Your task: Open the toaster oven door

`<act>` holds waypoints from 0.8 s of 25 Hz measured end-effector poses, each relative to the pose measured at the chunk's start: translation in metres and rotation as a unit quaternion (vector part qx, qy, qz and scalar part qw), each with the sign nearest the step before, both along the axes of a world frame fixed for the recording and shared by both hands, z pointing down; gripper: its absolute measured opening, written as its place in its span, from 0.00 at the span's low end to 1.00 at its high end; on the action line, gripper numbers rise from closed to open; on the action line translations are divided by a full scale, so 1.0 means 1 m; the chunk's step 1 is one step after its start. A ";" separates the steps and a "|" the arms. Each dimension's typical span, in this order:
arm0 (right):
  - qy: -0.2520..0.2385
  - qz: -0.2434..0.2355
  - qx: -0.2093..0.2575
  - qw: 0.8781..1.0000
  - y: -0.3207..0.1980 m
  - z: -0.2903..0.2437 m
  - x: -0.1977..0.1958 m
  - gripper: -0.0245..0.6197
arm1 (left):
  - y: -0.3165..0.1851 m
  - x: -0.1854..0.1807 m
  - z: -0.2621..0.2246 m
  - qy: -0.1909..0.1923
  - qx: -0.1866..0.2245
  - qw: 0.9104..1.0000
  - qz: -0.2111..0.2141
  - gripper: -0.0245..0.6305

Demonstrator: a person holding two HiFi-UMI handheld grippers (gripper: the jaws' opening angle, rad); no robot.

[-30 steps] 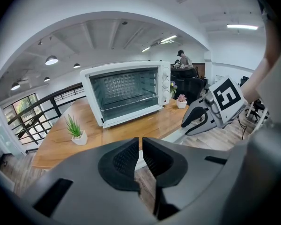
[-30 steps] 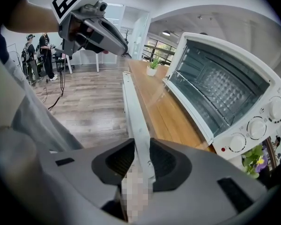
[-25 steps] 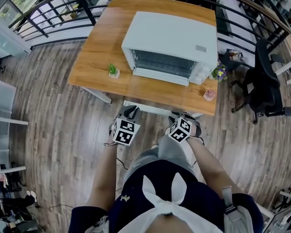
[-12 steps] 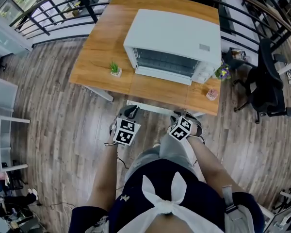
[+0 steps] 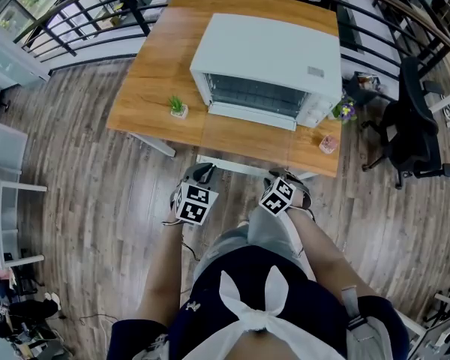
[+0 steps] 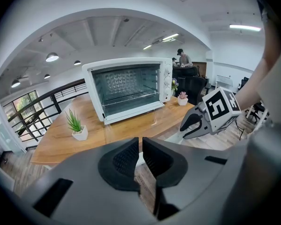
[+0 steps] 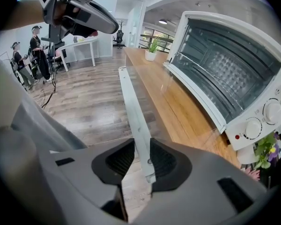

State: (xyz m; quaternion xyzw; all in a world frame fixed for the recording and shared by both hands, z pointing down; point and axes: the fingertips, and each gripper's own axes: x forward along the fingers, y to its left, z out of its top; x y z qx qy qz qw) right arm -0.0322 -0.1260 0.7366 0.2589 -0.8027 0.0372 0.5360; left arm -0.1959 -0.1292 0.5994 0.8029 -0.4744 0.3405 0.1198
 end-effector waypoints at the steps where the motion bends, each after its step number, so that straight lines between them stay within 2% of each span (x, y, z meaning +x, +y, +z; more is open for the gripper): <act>1: 0.002 0.001 -0.001 1.000 0.000 0.001 0.000 0.20 | -0.001 0.000 -0.001 0.000 0.001 1.000 0.001 0.10; 10: -0.006 0.017 -0.020 1.000 -0.001 0.002 0.000 0.21 | -0.004 0.003 -0.008 0.012 0.009 1.000 -0.001 0.10; 20: -0.085 0.076 -0.006 0.993 -0.019 -0.039 0.004 0.19 | -0.013 0.008 -0.017 0.045 0.021 0.999 -0.011 0.10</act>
